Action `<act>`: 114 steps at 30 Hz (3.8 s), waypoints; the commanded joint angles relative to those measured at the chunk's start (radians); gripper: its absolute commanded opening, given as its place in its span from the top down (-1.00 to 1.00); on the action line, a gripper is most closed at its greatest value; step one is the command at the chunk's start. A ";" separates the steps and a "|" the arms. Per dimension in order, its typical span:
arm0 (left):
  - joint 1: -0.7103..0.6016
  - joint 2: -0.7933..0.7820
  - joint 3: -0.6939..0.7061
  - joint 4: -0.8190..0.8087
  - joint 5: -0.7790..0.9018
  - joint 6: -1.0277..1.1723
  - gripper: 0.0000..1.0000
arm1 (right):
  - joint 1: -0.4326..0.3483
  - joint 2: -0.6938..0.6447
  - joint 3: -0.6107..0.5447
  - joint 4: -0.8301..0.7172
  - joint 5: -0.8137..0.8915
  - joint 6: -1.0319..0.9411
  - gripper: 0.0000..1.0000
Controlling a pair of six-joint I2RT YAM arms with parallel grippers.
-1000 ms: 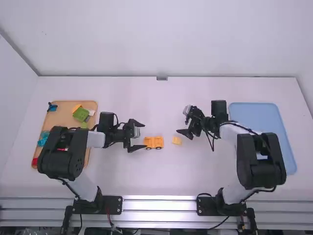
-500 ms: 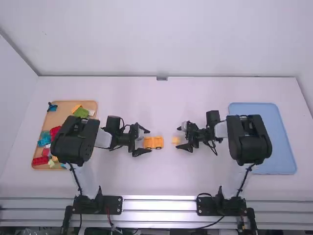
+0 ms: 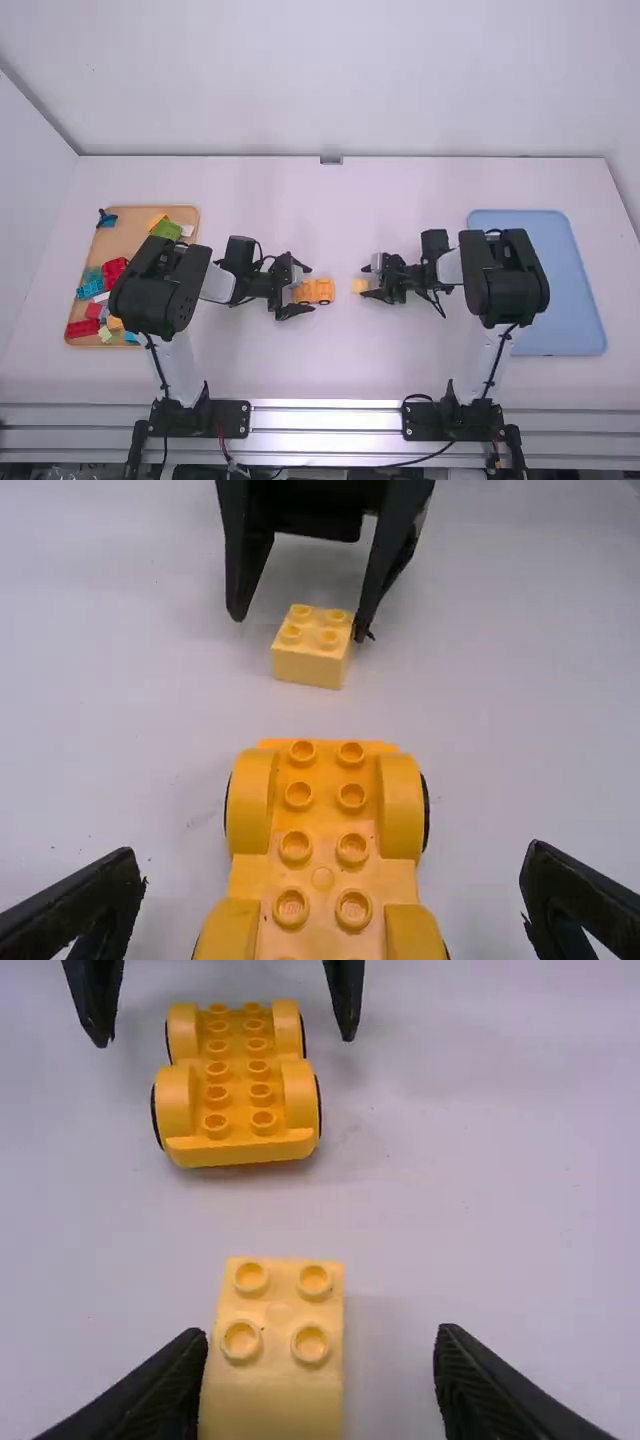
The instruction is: Assemble lego blocks to make yellow taxi
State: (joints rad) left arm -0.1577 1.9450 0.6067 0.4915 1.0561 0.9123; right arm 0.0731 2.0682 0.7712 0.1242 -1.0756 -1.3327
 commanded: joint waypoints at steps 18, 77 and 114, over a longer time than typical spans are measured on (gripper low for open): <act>-0.013 0.037 0.003 -0.001 -0.038 0.004 -0.98 | -0.008 0.005 -0.017 0.018 -0.004 0.080 0.81; -0.112 0.074 0.040 -0.050 -0.155 0.098 0.38 | 0.302 -0.173 0.021 -0.010 0.200 0.243 0.89; -0.117 0.074 0.041 -0.048 -0.156 0.098 0.39 | 0.311 -0.144 0.080 -0.134 0.264 0.245 0.04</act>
State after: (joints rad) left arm -0.2657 2.0029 0.6617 0.4507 0.9379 0.9924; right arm 0.3874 1.9018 0.8368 -0.0036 -0.8196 -1.0843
